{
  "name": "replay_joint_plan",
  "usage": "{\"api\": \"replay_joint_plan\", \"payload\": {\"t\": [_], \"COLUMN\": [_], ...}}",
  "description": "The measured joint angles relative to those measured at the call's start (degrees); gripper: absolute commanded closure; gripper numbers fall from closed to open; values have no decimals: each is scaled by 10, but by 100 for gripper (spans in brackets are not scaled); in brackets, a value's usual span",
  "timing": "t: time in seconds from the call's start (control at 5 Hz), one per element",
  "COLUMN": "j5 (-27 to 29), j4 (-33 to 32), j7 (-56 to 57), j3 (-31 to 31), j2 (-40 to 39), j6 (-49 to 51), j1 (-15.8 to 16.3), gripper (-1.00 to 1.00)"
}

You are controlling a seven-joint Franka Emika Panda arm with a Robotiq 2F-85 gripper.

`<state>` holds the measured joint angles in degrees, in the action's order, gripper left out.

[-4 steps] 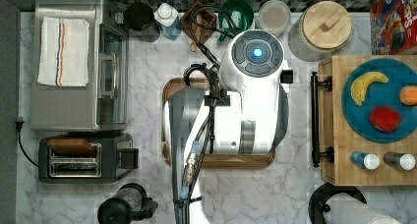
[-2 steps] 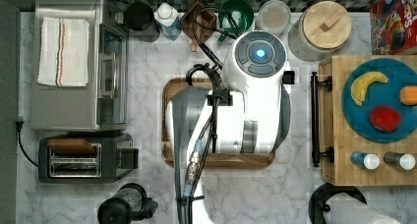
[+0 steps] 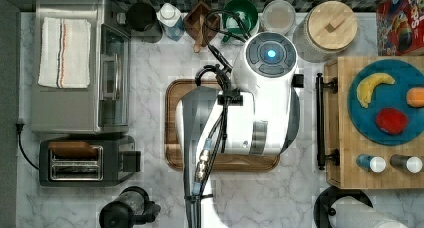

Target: Open the drawer.

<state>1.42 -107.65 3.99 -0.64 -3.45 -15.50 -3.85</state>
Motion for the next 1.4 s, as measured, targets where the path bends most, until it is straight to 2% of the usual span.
{"api": "replay_joint_plan", "payload": {"t": [0.2, 0.6, 0.8, 1.0, 1.2, 1.4], "j5": [-7, -8, -12, -42, -53, -57], "j4": [-4, -24, -42, -74, -111, -133], "j7": [55, 320, 394, 434, 497, 548], "j3": [0, 1, 1, 7, 9, 24], "j2": [-2, -2, -1, -1, -1, -9], "j6": [-4, -21, -28, -106, -189, -231], "j1": [0, -11, -34, -55, -79, -95], "gripper": [-100, -100, -100, -100, -100, -100]}}
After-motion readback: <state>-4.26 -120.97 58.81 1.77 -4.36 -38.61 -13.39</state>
